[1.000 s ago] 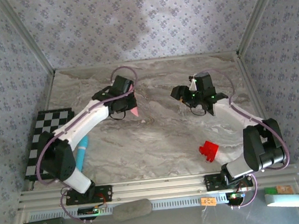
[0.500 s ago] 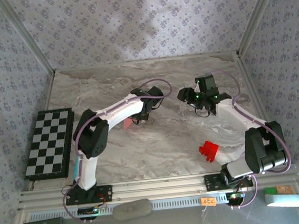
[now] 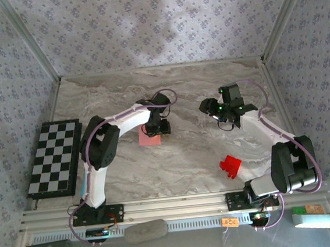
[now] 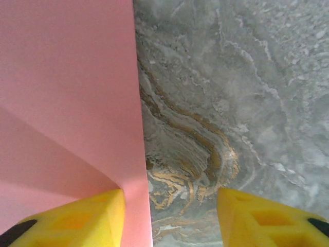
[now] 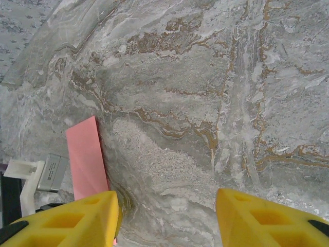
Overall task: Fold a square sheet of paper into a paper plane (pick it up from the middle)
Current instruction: Turn over the paper at the center of the table, then move the paper to the center of the table.
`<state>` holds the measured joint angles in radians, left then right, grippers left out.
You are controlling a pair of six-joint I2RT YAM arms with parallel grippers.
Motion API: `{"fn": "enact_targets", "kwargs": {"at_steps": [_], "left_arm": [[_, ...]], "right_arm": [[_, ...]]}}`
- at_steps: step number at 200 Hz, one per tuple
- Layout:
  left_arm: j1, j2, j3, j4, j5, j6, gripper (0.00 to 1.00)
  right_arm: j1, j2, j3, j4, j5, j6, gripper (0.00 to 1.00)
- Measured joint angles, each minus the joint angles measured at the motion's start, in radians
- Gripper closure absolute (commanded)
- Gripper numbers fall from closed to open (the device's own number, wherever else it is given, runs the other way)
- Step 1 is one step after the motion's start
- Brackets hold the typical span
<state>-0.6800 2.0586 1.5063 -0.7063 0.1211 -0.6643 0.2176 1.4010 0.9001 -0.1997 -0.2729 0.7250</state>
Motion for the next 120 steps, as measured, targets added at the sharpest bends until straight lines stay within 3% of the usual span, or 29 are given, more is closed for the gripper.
{"fn": "enact_targets", "kwargs": {"at_steps": [47, 83, 120], "left_arm": [[0.107, -0.223, -0.139, 0.120, 0.130, -0.056, 0.34], [0.228, -0.449, -0.276, 0.169, 0.103, -0.104, 0.24], [0.322, -0.574, -0.424, 0.182, 0.060, -0.146, 0.10]], "right_arm": [[0.076, 0.070, 0.034, -0.008, -0.005, -0.013, 0.48], [0.239, 0.222, 0.151, -0.013, -0.024, -0.044, 0.57], [0.397, 0.427, 0.339, -0.020, -0.060, -0.060, 0.60]]}}
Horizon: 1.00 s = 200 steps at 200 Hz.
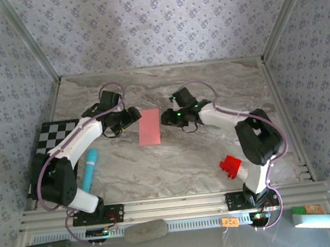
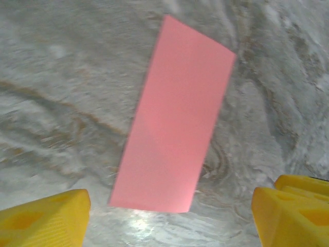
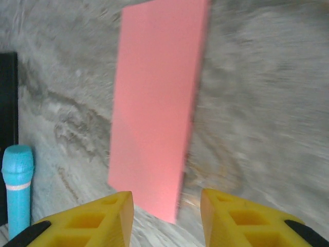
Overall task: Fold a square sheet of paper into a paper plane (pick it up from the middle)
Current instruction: Move the paper to the center of the table.
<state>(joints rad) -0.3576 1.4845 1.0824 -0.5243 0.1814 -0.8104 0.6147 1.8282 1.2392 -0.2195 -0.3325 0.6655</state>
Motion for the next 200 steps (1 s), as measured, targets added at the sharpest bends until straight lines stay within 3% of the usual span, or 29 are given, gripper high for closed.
{"fn": "enact_targets", "kwargs": {"at_steps": [22, 65, 102, 147, 200], "left_arm": [[0.033, -0.039, -0.074, 0.002, -0.016, -0.014, 0.00], [0.051, -0.066, -0.111, 0.006, -0.025, -0.022, 0.00], [0.051, -0.063, -0.111, 0.006, -0.025, -0.021, 0.01], [0.051, -0.039, -0.111, 0.028, -0.002, -0.013, 0.03], [0.042, -0.010, -0.116, 0.079, 0.066, -0.004, 0.03]], "right_arm": [[0.053, 0.103, 0.101, -0.014, -0.015, -0.003, 0.61], [0.080, 0.269, 0.268, -0.066, -0.028, -0.005, 0.61], [0.079, 0.341, 0.315, -0.114, -0.027, -0.006, 0.61], [0.068, 0.335, 0.288, -0.120, -0.031, -0.049, 0.61], [-0.009, 0.158, 0.030, -0.104, -0.055, -0.188, 0.62]]}}
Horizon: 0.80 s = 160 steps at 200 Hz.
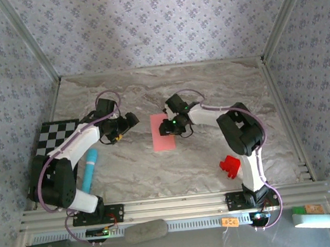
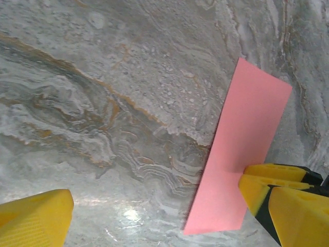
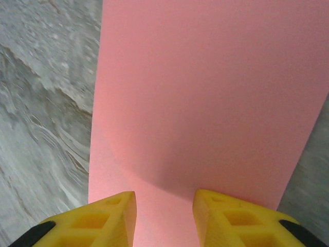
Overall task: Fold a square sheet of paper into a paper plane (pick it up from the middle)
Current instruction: Move the paper to the center of the table.
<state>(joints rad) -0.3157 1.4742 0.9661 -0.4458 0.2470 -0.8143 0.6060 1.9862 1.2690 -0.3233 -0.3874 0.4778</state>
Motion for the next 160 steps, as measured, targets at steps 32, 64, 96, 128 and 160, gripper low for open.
{"fn": "enact_targets", "kwargs": {"at_steps": [32, 64, 96, 128, 160], "left_arm": [[-0.048, 0.037, -0.001, 0.040, 0.043, -0.010, 0.03], [-0.112, 0.049, -0.022, 0.090, 0.076, -0.053, 0.00], [-0.182, 0.061, -0.043, 0.130, 0.087, -0.119, 0.00], [-0.231, 0.100, -0.050, 0.183, 0.108, -0.188, 0.03], [-0.258, 0.133, -0.062, 0.227, 0.128, -0.243, 0.10]], "right_arm": [[-0.039, -0.064, -0.056, -0.011, -0.018, -0.016, 0.61], [-0.044, -0.171, -0.100, -0.005, 0.014, 0.049, 0.63], [-0.046, -0.185, -0.116, 0.005, 0.042, 0.096, 0.64], [-0.045, -0.154, -0.124, 0.006, 0.043, 0.118, 0.65], [-0.046, -0.117, -0.124, 0.005, 0.043, 0.126, 0.65]]}}
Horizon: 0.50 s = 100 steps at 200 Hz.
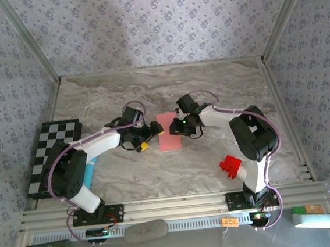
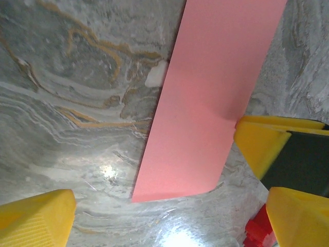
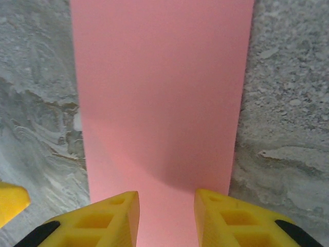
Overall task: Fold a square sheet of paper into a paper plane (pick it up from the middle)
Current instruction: Move the paper to the center of the table, then third fold the triangle at the center of the table.
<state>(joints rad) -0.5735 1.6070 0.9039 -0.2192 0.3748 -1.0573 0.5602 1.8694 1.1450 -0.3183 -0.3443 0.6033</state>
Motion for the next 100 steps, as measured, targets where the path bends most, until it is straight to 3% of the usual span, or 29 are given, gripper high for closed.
{"fn": "enact_targets", "kwargs": {"at_steps": [100], "left_arm": [[-0.018, 0.058, 0.000, 0.044, 0.034, -0.044, 0.48]], "right_arm": [[-0.028, 0.021, -0.029, 0.040, -0.037, 0.038, 0.65]]}}
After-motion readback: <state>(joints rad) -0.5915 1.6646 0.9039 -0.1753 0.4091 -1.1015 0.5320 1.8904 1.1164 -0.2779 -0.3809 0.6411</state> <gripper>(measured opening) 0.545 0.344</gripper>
